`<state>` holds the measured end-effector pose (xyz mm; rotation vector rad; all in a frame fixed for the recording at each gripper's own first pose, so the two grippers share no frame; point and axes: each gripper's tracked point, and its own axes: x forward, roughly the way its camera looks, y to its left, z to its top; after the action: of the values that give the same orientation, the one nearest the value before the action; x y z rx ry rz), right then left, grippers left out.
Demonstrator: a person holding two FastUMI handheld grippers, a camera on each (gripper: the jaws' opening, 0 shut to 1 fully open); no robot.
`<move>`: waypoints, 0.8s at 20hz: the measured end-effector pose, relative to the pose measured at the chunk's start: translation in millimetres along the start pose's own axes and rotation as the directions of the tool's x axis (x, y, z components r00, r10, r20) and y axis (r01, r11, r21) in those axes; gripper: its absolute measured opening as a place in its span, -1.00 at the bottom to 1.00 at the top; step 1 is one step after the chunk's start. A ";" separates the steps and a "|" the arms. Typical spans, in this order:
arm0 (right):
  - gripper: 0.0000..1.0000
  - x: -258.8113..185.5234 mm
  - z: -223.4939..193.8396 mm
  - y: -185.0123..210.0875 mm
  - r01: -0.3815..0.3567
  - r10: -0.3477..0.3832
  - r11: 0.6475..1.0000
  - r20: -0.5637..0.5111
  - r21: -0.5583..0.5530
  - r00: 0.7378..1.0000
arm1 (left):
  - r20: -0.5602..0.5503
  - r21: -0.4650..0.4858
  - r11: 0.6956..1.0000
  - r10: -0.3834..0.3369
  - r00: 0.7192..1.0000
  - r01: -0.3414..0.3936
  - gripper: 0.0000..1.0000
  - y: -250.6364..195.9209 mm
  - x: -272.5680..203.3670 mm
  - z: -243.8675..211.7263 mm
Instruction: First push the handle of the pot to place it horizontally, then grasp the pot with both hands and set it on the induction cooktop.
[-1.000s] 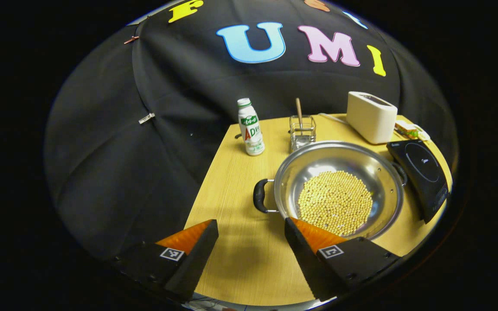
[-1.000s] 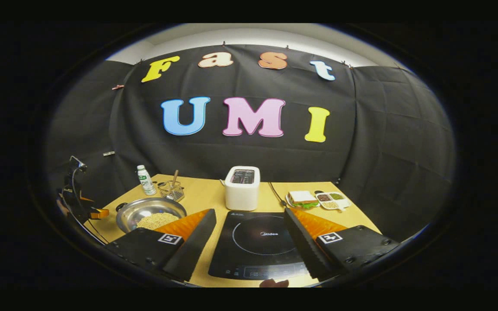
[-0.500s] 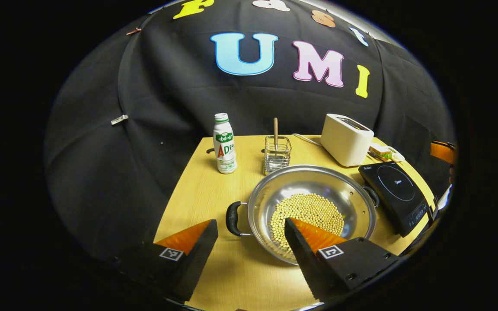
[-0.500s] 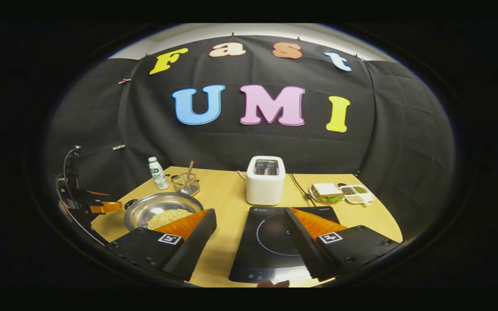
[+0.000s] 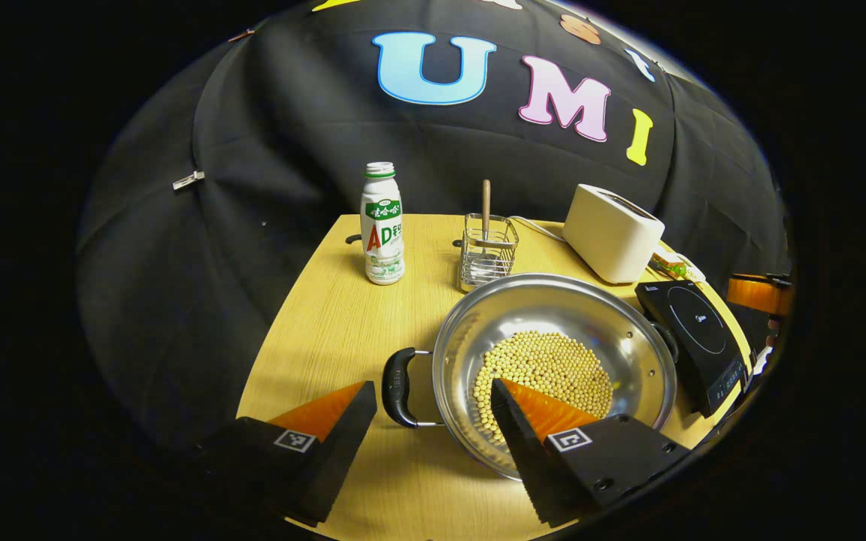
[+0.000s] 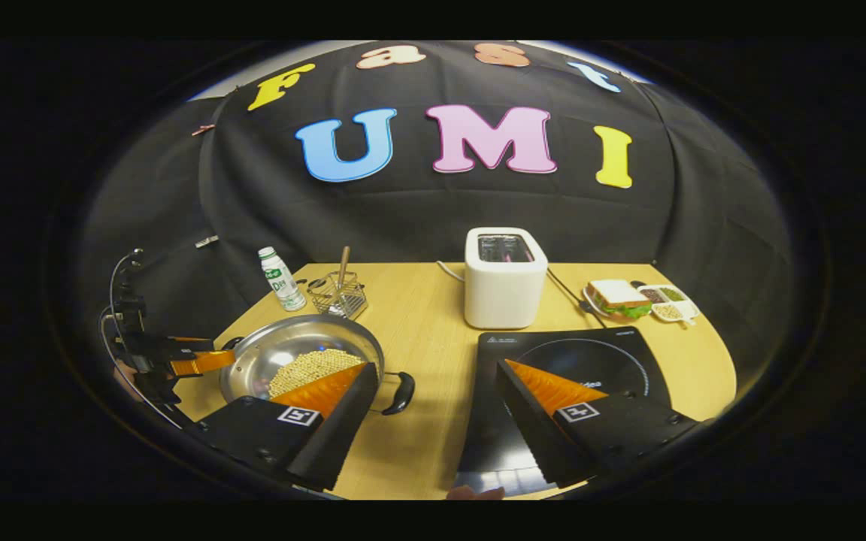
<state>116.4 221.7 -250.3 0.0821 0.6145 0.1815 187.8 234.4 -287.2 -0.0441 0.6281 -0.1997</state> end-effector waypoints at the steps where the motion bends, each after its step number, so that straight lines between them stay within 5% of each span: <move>1: 0.98 8.5 -5.3 6.2 -0.004 0.004 1.000 -0.017 -0.001 1.000 | -0.002 0.002 1.000 -0.005 1.000 0.005 0.92 1.1 6.1 -0.5; 13: 0.99 77.2 -77.3 35.2 0.010 -0.020 0.999 -0.202 -0.048 0.979 | -0.042 -0.034 0.999 -0.007 0.999 0.006 0.73 14.1 41.7 -15.3; 16: 0.99 83.5 -85.6 38.5 0.011 -0.021 0.999 -0.229 -0.042 0.973 | -0.038 -0.038 0.999 -0.006 0.999 0.004 0.43 13.6 45.0 -14.2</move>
<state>128.2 277.5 -362.2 0.0170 0.8414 0.1890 217.4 239.0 -326.2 -0.0786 0.6695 -0.1939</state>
